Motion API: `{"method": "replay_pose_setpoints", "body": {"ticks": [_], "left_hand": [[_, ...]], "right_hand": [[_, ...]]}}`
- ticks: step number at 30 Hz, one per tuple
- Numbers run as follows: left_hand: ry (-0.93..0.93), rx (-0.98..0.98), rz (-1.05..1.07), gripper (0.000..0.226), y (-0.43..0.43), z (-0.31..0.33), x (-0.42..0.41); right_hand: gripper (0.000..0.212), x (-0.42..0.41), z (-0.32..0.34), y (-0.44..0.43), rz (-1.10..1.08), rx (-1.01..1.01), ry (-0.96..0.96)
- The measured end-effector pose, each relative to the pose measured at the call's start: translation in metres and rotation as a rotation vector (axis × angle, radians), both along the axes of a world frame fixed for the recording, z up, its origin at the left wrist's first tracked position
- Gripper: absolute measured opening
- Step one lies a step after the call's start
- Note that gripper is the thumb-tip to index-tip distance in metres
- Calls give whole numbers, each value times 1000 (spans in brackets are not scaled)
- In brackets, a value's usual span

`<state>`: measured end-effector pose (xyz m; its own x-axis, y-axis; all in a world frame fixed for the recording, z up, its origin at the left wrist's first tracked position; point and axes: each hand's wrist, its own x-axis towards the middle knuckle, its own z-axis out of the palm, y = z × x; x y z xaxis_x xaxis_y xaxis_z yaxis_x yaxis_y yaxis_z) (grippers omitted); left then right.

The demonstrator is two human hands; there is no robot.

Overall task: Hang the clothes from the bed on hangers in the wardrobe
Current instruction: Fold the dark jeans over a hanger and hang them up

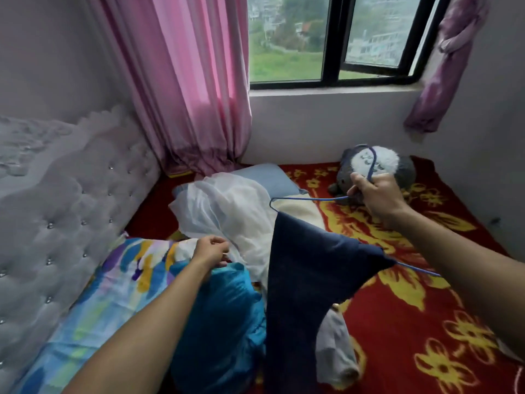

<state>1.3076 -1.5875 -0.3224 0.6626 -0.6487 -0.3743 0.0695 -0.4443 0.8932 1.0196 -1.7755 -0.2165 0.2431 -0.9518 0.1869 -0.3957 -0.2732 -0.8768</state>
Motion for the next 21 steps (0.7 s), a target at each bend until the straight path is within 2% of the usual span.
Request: {"method": "replay_pose_setpoints", "body": {"ticks": [1, 3, 4, 7, 9, 14, 17, 21], "left_hand": [[0, 2, -105, 10, -10, 0, -8], [-46, -47, -252, 32, -28, 5, -22], [-44, -94, -301, 36, -35, 12, -28], [-67, -232, -343, 17, -48, 35, -40], [-185, -267, -323, 8, -51, 54, -42], [-306, -219, -423, 18, -37, 65, -45], [-377, -142, -303, 17, -14, 60, -42], [-314, -135, -96, 23, 26, 76, -49]], "right_hand": [[47, 6, 8, 0, 2, 16, -39], [46, 16, 29, 3, 23, 36, -73], [46, 21, 41, 5, 38, 38, -86], [43, 29, 82, 6, 63, 52, -152], [41, 32, 101, 6, 103, 42, -169], [39, 62, 70, 32, 181, 155, -151], [38, 77, 75, 43, 255, 206, -174], [35, 85, 104, 60, 433, 306, -171]]}}
